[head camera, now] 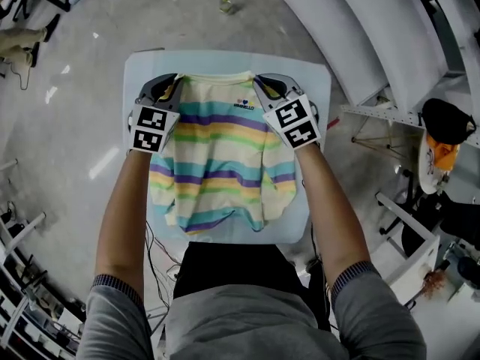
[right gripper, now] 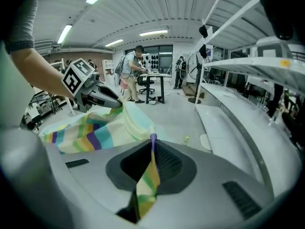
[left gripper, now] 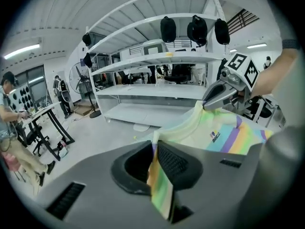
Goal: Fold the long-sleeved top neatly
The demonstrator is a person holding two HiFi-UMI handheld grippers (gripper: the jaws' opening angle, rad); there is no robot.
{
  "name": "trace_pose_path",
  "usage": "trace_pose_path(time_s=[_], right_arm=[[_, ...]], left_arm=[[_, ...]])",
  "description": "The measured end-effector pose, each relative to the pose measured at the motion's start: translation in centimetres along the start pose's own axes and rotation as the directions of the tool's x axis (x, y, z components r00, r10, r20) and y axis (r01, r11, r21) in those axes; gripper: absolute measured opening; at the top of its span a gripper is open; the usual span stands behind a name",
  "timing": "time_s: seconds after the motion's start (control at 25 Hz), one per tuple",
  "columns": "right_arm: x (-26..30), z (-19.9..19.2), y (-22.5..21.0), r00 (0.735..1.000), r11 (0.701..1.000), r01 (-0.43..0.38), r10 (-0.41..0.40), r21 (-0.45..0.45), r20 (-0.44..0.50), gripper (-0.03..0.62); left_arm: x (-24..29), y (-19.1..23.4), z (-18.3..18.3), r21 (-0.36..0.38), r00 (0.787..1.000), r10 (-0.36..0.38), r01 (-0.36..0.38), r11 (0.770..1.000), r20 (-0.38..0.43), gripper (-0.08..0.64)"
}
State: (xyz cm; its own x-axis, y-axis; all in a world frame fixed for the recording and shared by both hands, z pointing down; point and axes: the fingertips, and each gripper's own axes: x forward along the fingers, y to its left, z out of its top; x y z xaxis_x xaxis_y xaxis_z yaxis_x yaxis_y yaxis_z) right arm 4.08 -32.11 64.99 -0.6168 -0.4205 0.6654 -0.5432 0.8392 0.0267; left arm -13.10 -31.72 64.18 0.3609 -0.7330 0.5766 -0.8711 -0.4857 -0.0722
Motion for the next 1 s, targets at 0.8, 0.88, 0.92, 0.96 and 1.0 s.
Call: trace_pose_path(time_s=[0.8, 0.88, 0.92, 0.96, 1.0], right_arm=[[-5.3, -1.4, -2.5, 0.998, 0.991, 0.063, -0.060, 0.118, -0.025, 0.244], [-6.3, -2.6, -1.7, 0.997, 0.986, 0.072, -0.067, 0.152, -0.041, 0.244], [-6.7, -3.4, -1.2, 0.996, 0.982, 0.078, -0.070, 0.170, -0.052, 0.245], [-7.0, -4.4, -0.7, 0.995, 0.978, 0.087, -0.076, 0.189, -0.065, 0.245], [-7.2, -5.5, -0.3, 0.993, 0.973, 0.099, -0.084, 0.209, -0.078, 0.245]], left_arm=[[-6.3, 1.7, -1.2, -0.079, 0.989, 0.076, -0.087, 0.993, -0.128, 0.238], [-7.5, 1.5, -2.6, -0.084, 0.985, 0.081, -0.095, 0.992, -0.150, 0.238], [-8.0, 1.5, -3.4, -0.090, 0.983, 0.083, -0.099, 0.991, -0.161, 0.238], [-8.4, 1.4, -4.4, -0.099, 0.982, 0.083, -0.102, 0.990, -0.172, 0.238], [-8.7, 1.4, -5.5, -0.110, 0.980, 0.081, -0.102, 0.989, -0.182, 0.238]])
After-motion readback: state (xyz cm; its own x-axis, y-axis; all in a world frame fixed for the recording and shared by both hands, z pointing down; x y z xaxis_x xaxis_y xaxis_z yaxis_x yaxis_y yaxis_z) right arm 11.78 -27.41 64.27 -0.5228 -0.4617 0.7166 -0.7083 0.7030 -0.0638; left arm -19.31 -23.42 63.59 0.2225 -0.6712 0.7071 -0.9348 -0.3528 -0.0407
